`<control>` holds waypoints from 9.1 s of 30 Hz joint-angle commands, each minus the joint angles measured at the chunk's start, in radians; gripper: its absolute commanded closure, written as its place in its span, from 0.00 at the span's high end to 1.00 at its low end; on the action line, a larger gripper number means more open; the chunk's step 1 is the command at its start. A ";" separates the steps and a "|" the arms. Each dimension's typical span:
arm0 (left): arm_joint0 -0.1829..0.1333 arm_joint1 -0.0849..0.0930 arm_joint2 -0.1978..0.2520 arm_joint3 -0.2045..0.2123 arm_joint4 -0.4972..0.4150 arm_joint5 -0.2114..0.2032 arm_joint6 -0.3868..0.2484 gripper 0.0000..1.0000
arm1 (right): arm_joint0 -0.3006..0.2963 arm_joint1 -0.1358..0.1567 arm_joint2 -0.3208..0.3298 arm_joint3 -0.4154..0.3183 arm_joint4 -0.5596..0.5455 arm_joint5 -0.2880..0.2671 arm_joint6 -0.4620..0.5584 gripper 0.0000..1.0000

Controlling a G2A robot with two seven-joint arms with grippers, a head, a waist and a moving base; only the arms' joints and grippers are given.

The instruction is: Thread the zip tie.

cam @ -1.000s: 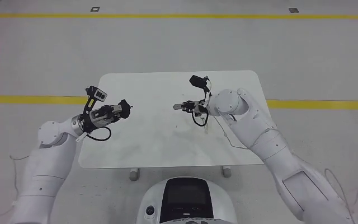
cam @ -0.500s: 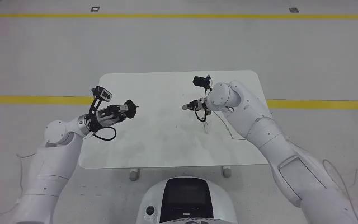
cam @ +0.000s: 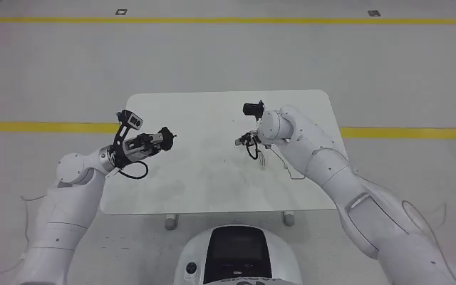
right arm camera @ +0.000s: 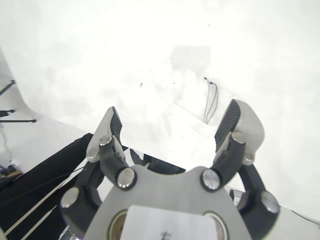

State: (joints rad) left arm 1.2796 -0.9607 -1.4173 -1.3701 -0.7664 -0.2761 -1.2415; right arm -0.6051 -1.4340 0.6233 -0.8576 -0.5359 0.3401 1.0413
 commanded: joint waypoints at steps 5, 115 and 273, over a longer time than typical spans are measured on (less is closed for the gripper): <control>0.000 0.000 0.000 0.000 0.000 0.000 0.000 0.00 | 0.051 -0.067 -0.056 0.145 0.039 -0.016 0.024 1.00; 0.000 0.000 0.000 0.000 0.000 0.000 0.000 0.00 | 0.034 -0.203 -0.068 0.409 -0.122 -0.115 -0.048 0.13; 0.010 -0.003 0.011 -0.018 0.010 0.005 0.055 0.00 | -0.251 -0.015 0.485 -0.241 -0.039 -0.159 -0.310 0.00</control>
State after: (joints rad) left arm 1.2869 -0.9627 -1.4094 -1.3836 -0.7584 -0.2709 -1.2026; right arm -0.8280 -1.4526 1.0983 -1.0456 -0.5704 0.1808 0.7674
